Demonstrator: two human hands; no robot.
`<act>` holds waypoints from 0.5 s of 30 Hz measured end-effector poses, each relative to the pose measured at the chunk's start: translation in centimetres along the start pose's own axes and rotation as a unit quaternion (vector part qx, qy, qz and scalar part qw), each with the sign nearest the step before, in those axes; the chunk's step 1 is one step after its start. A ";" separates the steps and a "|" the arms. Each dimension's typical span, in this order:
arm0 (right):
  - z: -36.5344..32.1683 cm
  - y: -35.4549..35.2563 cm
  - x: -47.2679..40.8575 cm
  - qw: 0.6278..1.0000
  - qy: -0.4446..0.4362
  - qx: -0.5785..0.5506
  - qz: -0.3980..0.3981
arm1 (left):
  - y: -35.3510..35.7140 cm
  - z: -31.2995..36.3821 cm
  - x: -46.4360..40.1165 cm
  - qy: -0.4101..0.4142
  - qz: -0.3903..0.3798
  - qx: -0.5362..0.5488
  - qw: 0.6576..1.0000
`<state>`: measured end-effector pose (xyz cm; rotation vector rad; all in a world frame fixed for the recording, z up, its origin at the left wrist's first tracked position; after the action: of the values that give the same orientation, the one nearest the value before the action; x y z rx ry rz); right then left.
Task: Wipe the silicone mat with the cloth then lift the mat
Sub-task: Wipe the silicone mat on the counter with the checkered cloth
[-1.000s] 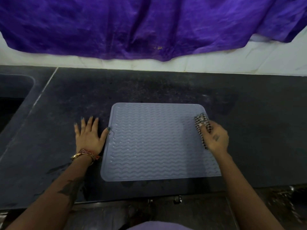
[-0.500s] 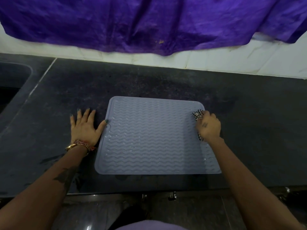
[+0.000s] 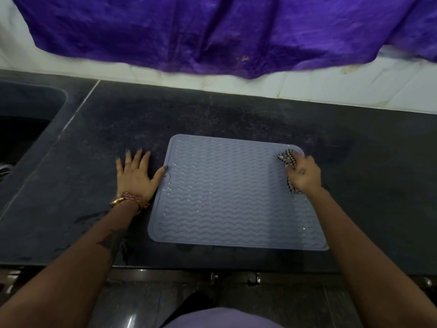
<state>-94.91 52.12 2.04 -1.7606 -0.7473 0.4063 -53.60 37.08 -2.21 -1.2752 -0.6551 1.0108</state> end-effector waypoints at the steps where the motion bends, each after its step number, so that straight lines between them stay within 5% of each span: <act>1: 0.3 -0.7 -0.4 0.998 -0.006 -0.057 -0.011 | 0.0 0.0 0.0 0.000 0.002 0.001 1.000; 3: 2.0 -2.4 -1.1 0.990 0.034 -0.132 0.023 | -0.1 0.1 0.0 0.001 0.009 -0.001 1.000; 7: 3.6 -0.9 -0.6 0.989 0.146 -0.017 0.033 | 0.2 0.0 -0.1 0.004 0.006 0.000 1.000; 11: -0.3 0.6 -0.4 0.995 0.087 0.040 0.040 | 0.3 -0.1 -0.2 0.005 0.007 -0.001 1.000; 15: 0.4 -0.1 -2.4 0.980 0.063 -0.183 -0.051 | 0.2 -0.1 -0.1 0.006 0.011 0.001 1.000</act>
<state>-96.96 50.79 1.82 -2.0577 -0.8569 0.0863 -53.62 36.95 -2.36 -1.2871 -0.6324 1.0210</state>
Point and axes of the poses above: each hand's wrist, its own x-axis away from the middle knuckle, its own y-axis out of the palm, z = x × y, the point moved 10 cm from there along -x, towards the middle knuckle, and after that the axes turned 13 degrees about y, right-handed, at the moved point
